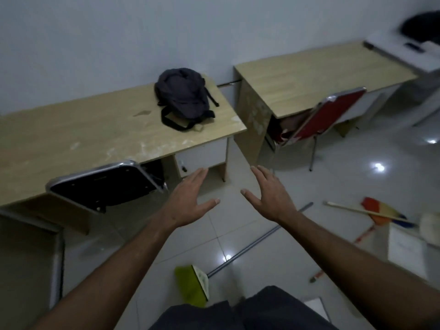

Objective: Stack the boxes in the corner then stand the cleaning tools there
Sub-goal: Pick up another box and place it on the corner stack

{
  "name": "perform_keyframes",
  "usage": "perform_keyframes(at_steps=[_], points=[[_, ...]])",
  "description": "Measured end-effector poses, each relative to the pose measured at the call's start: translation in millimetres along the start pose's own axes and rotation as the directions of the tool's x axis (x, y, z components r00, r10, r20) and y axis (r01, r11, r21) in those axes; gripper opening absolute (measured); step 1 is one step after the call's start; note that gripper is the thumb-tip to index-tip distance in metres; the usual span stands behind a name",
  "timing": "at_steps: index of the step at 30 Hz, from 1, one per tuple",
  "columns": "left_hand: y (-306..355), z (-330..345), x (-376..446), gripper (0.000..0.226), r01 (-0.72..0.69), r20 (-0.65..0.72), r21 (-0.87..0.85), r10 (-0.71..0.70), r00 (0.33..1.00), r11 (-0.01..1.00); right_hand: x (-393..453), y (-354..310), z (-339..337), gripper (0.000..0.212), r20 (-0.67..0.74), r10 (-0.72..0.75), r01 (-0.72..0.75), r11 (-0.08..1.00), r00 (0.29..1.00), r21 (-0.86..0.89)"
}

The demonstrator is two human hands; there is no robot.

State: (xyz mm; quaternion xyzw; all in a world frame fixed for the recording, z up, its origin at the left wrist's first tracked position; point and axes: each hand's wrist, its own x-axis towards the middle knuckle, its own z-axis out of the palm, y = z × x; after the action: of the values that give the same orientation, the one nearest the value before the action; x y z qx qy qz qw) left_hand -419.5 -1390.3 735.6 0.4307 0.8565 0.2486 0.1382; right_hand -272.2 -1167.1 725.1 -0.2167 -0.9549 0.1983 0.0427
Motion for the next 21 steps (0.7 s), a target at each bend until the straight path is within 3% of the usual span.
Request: perform_keyframes(at_steps=[10, 21], points=[[71.8, 55.9, 122.8, 0.092, -0.222, 0.182, 0.004, 0.218, 0.959, 0.975, -14.8, 108.1, -30.4, 0.074, -0.11, 0.297, -0.292, 0.955, 0.948, 0.058], [189.0, 148.5, 255.9, 0.093, -0.4, 0.371, -0.07, 0.396, 0.84, 0.914, -35.3, 260.2, -74.4, 0.076, -0.158, 0.57, -0.557, 0.822, 0.806, 0.122]])
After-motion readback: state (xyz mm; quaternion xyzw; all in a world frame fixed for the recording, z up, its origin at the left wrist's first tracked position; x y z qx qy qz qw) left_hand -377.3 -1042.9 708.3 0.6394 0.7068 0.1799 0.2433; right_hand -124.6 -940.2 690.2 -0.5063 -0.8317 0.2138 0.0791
